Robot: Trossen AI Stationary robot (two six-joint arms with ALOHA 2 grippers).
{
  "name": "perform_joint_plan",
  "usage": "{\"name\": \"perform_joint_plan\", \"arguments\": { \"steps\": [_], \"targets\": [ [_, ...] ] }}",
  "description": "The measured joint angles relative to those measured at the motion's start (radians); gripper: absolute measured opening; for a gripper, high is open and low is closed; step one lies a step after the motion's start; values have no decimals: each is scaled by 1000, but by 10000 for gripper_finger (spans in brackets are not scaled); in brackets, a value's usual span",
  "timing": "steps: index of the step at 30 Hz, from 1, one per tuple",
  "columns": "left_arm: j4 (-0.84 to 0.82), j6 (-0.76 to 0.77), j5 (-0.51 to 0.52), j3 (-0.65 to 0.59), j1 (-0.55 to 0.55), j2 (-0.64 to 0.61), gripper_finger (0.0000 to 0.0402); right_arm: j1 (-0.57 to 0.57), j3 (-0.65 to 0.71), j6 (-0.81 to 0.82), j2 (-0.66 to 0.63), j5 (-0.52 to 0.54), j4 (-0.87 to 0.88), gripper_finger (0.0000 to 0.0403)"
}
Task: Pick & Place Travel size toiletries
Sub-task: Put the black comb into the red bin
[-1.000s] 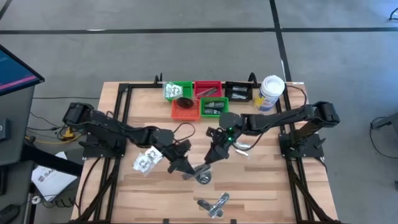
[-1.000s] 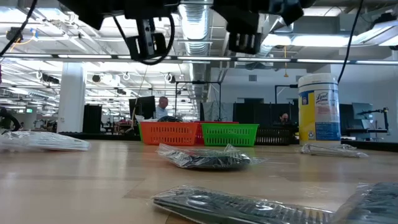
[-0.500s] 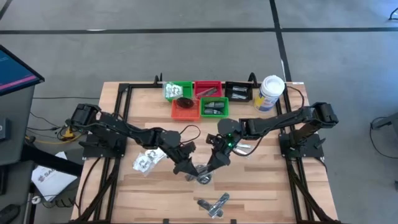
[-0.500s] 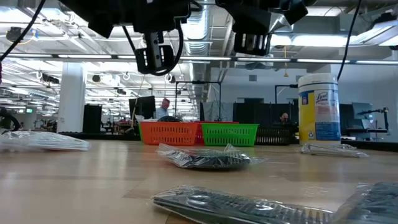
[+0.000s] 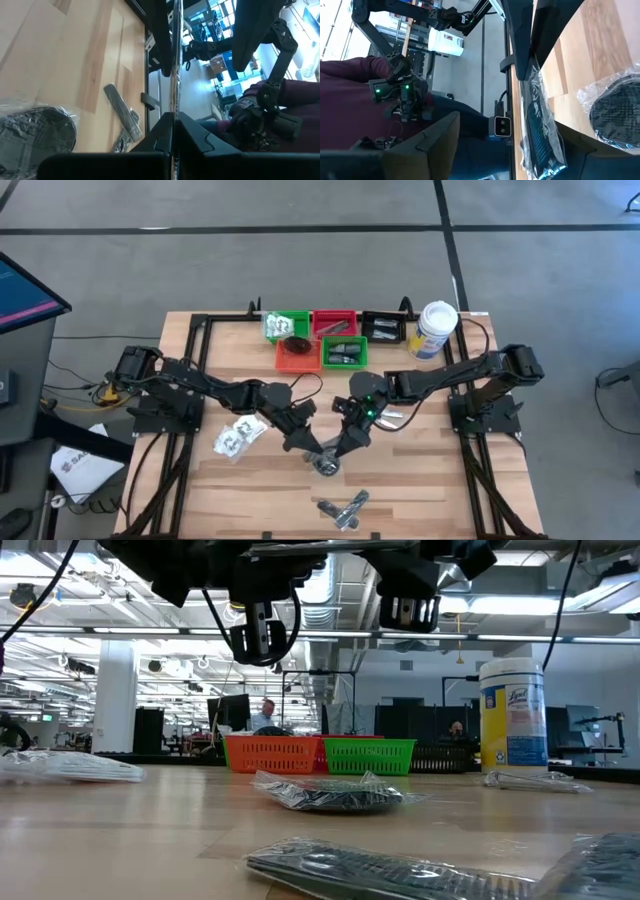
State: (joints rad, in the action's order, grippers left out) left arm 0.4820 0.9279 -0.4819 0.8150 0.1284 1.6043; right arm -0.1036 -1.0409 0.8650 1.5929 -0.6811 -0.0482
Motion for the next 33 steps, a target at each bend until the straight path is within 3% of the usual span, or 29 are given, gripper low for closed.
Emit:
{"name": "perform_joint_plan", "arguments": {
  "steps": [5, 15, 24, 33],
  "targets": [
    [1, 0, 3, 0, 0, 0, 3, 2, 0, -15, 0, 0, 26, 204],
    [12, -1, 3, 0, 0, -1, 3, 11, 0, -35, 0, 1, 41, 90],
    [11, -3, 4, 0, 0, -1, 3, 28, 1, -35, 0, 26, 44, 11],
    [18, -9, 7, 0, -2, -1, 41, 26, 1, -56, 0, 53, 37, 5]
  ]
}}
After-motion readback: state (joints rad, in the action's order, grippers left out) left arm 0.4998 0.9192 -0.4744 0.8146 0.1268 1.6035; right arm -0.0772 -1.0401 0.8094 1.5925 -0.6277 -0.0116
